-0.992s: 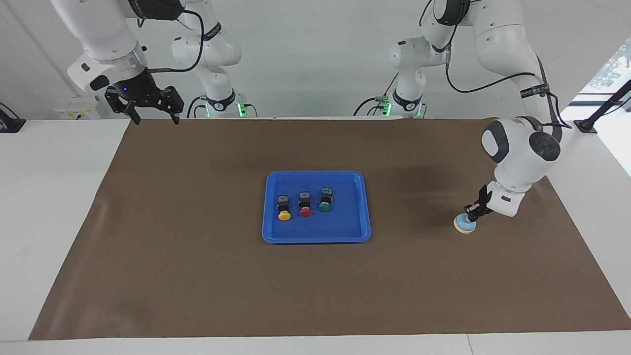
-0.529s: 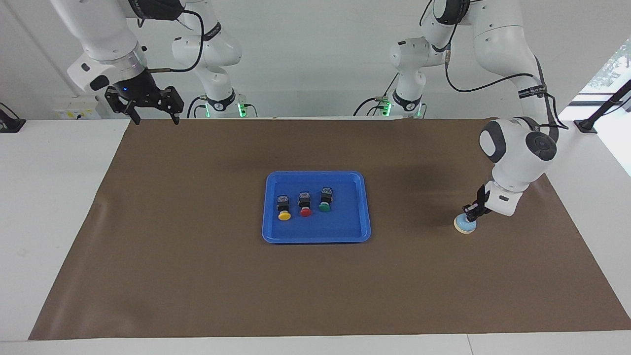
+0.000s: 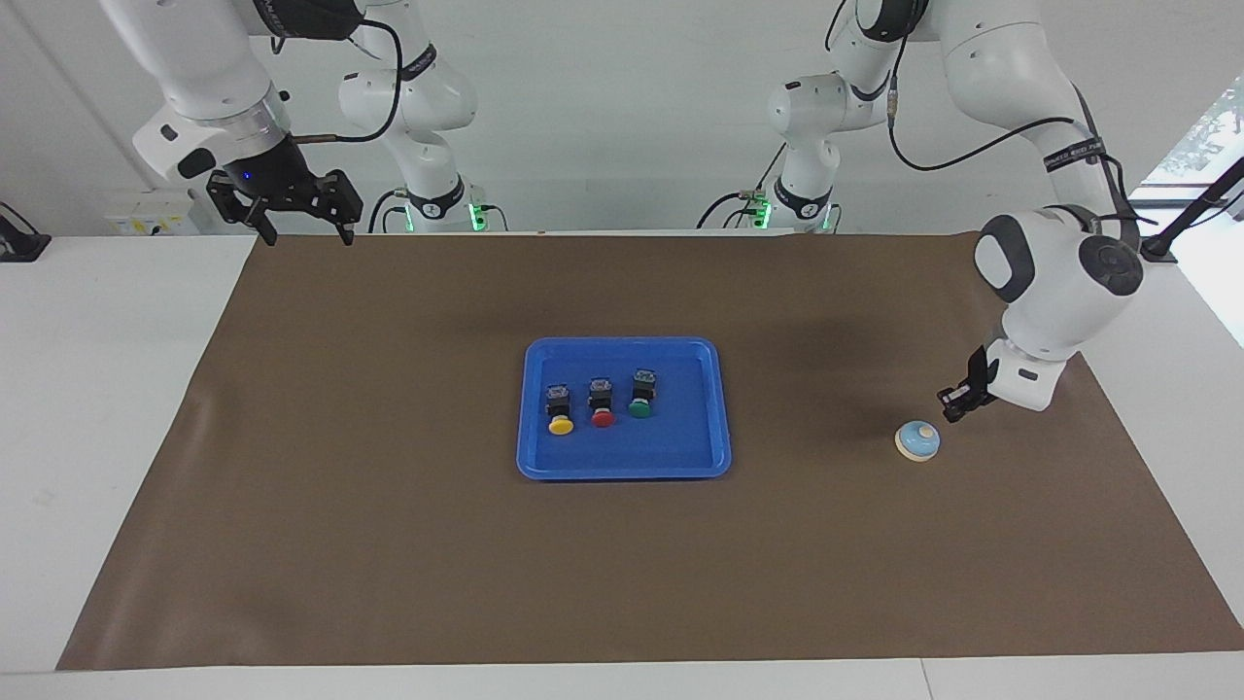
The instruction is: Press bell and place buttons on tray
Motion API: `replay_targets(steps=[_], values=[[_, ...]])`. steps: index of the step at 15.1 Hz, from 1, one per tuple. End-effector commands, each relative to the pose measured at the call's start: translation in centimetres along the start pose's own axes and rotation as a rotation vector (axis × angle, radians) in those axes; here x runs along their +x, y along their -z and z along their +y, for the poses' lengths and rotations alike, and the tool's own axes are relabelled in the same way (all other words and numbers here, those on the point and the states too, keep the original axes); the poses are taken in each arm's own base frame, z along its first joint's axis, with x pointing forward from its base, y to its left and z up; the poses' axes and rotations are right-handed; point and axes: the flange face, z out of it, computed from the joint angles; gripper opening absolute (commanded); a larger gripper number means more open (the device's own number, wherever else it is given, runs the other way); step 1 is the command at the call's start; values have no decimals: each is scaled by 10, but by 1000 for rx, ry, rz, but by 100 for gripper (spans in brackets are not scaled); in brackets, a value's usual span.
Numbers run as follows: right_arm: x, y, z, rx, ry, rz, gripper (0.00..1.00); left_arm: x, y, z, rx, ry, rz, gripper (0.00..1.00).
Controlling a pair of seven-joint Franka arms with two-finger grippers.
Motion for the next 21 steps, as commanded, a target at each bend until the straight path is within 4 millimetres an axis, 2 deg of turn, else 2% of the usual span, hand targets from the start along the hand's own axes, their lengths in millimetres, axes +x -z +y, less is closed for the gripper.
replay_targets(steps=[1, 3, 6, 7, 8, 9, 11, 13, 16, 18, 20, 21], values=[[-3, 2, 3, 1, 16, -7, 100, -22, 59, -8, 28, -27, 1, 0], [-3, 2, 3, 1, 16, -7, 100, -37, 95, -25, 29, -38, 12, 0], [-3, 2, 3, 1, 16, -7, 100, -59, 137, -37, 33, -94, 34, 0], [-3, 2, 3, 1, 16, -7, 100, -66, 147, -38, 31, -93, 36, 34], [-3, 2, 3, 1, 16, -7, 100, -73, 159, -38, 30, -94, 46, 93], [-3, 2, 3, 1, 16, -7, 100, -77, 165, -37, 30, -87, 51, 100], [-3, 2, 3, 1, 16, -7, 100, -88, 180, -33, 30, -96, 54, 100], [-3, 2, 3, 1, 16, -7, 100, -93, 184, -24, 28, -111, 28, 100], [-3, 2, 3, 1, 16, -7, 100, -92, 180, -17, -9, -114, 4, 100], [-3, 2, 3, 1, 16, -7, 100, -84, 174, -13, -7, -119, -36, 100], [-3, 2, 3, 1, 16, -7, 100, -89, 175, 0, -1, -146, -70, 100], [-3, 2, 3, 1, 16, -7, 100, -92, 174, 0, 3, -147, -83, 100]])
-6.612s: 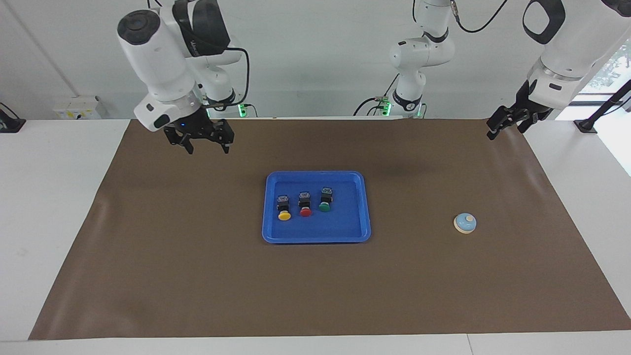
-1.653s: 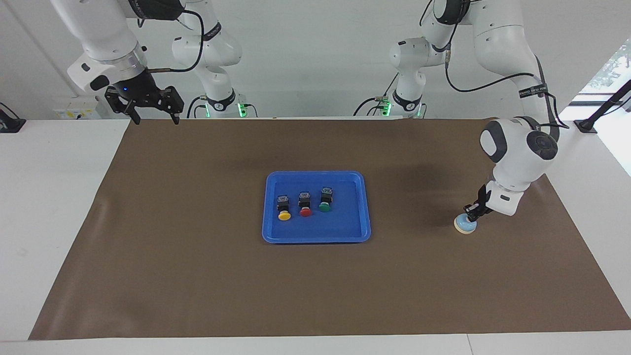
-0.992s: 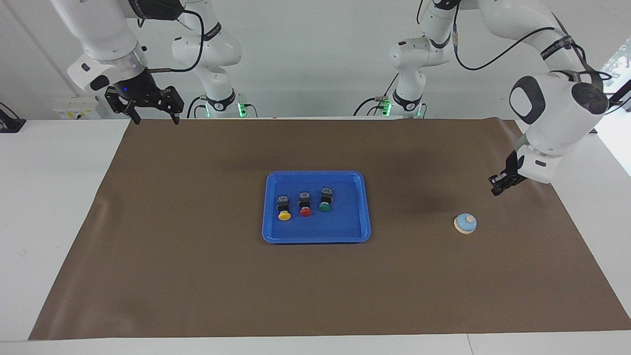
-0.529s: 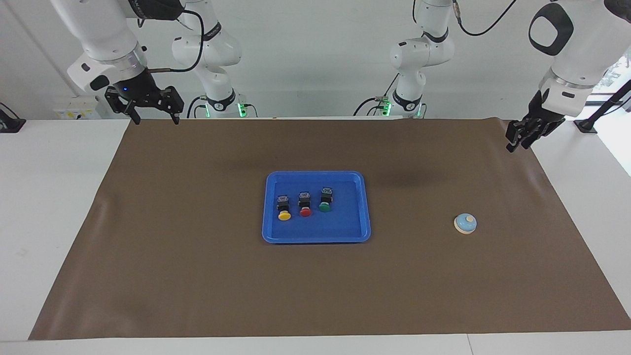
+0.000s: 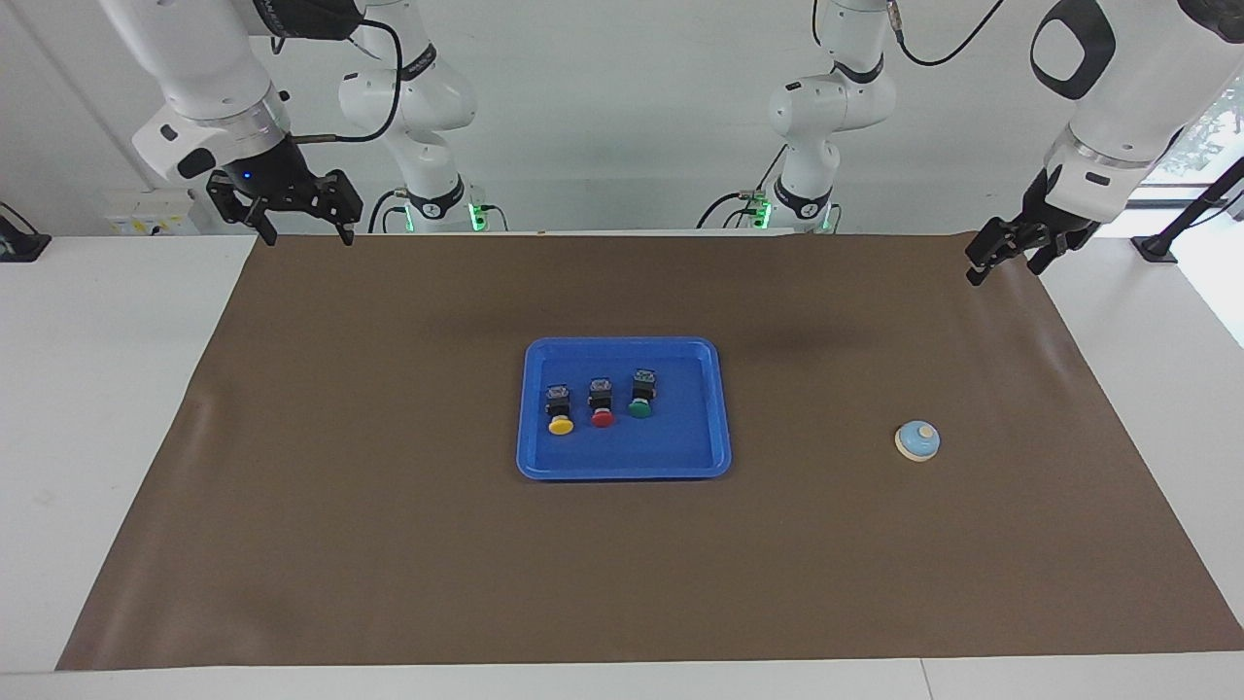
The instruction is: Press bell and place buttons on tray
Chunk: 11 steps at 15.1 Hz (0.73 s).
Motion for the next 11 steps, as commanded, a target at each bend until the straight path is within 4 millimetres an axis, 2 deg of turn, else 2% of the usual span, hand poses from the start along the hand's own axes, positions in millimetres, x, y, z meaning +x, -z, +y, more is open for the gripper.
replay_targets(steps=[1, 3, 11], values=[[-3, 2, 3, 1, 16, -7, 100, 1, 3, 9, -6, -30, -39, 100], [-3, 2, 3, 1, 16, -7, 100, -1, 3, 14, -3, -43, -39, 100], [-3, 2, 3, 1, 16, -7, 100, 0, 5, 14, -5, -50, -33, 100]])
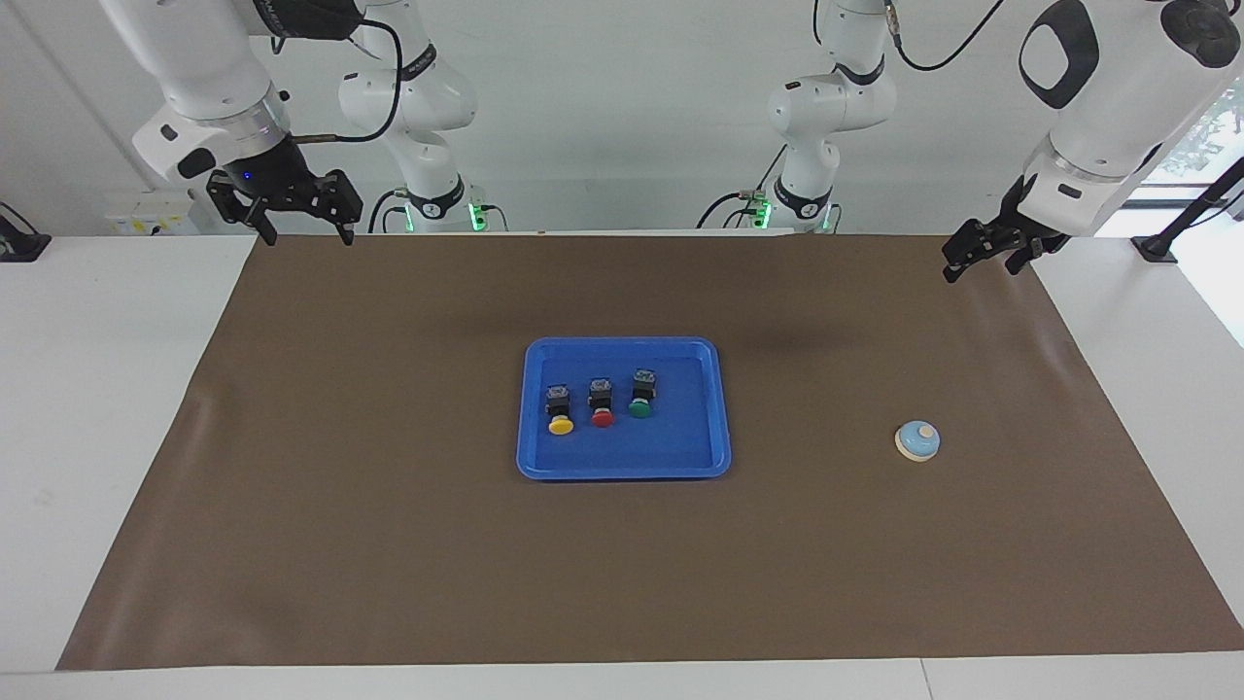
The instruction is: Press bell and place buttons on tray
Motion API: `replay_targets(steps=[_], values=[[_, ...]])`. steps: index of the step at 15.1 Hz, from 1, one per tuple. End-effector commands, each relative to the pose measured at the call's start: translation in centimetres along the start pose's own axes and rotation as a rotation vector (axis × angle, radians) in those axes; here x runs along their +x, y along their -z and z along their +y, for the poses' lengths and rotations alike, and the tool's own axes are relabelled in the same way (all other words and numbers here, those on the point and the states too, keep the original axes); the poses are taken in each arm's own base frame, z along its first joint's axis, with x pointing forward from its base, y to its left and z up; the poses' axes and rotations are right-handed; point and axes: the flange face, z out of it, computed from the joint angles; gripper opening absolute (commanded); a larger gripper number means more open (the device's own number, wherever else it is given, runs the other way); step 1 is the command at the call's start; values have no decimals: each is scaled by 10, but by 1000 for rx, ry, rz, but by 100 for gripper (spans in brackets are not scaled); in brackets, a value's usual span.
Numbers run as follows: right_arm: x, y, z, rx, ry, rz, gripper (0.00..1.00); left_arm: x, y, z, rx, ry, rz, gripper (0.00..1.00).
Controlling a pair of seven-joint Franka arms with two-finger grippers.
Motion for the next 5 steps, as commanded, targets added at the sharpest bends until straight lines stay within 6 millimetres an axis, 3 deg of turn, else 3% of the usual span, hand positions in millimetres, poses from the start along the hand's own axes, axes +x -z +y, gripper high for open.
replay_targets(steps=[1, 5], values=[[-3, 2, 3, 1, 16, -7, 100, 1, 5, 0, -8, -15, -9, 100], [-3, 2, 3, 1, 16, -7, 100, 1, 4, 0, -9, -15, -6, 100]])
